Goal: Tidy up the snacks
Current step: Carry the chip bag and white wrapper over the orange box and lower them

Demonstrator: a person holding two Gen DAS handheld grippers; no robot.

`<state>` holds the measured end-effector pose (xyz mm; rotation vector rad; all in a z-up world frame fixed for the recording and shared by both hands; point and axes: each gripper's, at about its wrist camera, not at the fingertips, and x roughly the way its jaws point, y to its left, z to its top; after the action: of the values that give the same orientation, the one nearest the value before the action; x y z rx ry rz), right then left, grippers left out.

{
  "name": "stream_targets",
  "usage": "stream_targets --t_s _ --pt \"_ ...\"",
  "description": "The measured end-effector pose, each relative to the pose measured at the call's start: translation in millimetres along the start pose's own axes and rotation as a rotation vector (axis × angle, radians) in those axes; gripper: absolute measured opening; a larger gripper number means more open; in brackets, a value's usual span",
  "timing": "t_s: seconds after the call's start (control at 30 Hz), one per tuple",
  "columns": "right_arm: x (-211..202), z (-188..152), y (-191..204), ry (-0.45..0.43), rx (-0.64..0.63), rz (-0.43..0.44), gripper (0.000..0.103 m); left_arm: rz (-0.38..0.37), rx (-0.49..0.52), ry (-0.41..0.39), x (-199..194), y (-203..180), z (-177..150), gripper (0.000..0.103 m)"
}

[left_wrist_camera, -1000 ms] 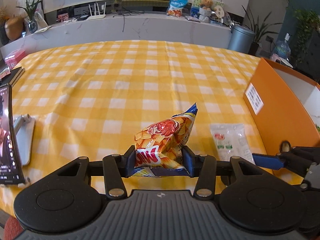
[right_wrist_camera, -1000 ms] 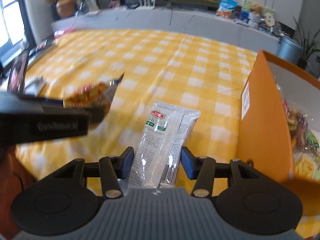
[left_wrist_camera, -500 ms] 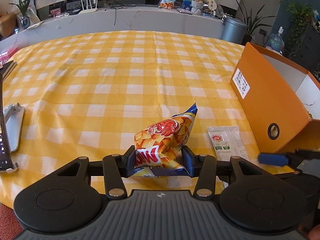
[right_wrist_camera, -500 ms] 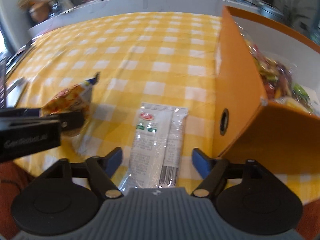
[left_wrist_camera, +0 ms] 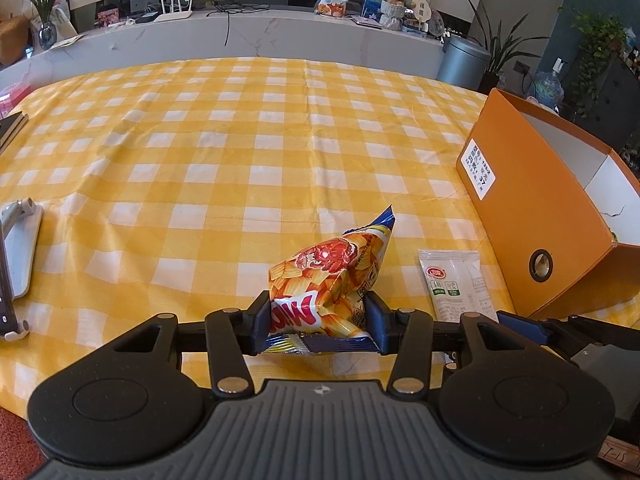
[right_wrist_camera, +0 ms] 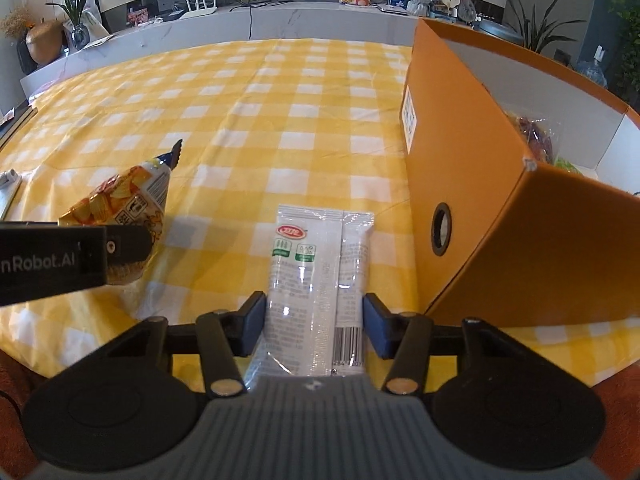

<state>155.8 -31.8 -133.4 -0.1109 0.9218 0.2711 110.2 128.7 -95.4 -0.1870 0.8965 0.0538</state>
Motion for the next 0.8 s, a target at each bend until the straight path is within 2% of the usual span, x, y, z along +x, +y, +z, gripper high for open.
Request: stream_targets --t_s 0.27,0.47,0.6,0.8 --pt "-7.6 4.0 -2.5 -0.008 -0.007 0.055 0.047 -0.008 -0.005 -0.017 -10.2 -1.3 -0.6 0.055" --pt "-47.3 13.1 -8.0 -0.119 -0.036 0.087 0.046 0.002 0.015 -0.049 -29.3 -8.4 8.1 0.055" --pt "-76.9 23.1 -21.8 -0.203 -0.022 0.115 0.046 0.004 0.049 -0.073 -41.2 -22.7 19.1 0.055" --pt "-103.8 39.2 -54.1 -0.274 0.040 0.133 0.046 -0.016 0.111 -0.120 -53.6 -50.5 33.1 0.055"
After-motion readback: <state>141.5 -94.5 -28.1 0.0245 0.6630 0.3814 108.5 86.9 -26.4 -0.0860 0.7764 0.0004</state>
